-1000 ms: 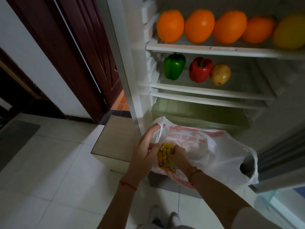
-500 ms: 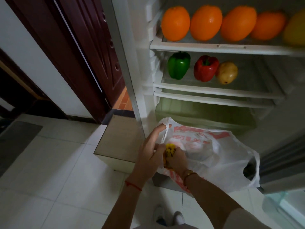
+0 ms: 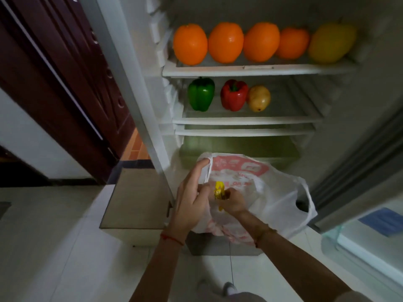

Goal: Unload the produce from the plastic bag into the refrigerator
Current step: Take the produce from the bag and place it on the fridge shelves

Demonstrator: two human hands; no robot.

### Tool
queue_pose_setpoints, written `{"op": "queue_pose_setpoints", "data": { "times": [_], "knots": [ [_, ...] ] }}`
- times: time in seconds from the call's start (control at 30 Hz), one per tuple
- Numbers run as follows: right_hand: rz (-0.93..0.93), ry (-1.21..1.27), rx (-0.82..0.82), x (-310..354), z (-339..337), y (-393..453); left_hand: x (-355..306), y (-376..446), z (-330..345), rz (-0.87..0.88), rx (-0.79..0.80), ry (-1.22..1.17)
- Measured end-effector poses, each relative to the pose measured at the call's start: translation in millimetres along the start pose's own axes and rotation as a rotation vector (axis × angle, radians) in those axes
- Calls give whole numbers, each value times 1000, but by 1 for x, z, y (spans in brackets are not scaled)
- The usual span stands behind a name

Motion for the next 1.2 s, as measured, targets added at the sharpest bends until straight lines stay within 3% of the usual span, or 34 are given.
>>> {"op": "queue_pose_setpoints", "data": {
  "times": [0.33,0.53,0.63,0.8,1.2],
  "knots": [
    [-68,402,-281,6,-149,-83,-14,33,53,96,91,-20],
    [25,634,-571,-53,-233,-155,-11,43,71,118,105,28],
    [150,594,-644,-100,-250,-178,-13,45,78,124,122,36],
    [303,418,-505,-153,-239,-186,-13,44,85,114,145,36],
    [607,169,-552,-209,-232,-171,-13,43,80,130,129,70]
  ]
}}
Point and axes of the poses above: each hand's wrist, its own y-axis towards the middle knuckle, its own z-axis out of the palm, x = y × z, the point moved 7 cm from there along y, towards the middle knuckle, and after that the axes turned 1 degree about x, right-handed, at the moved point
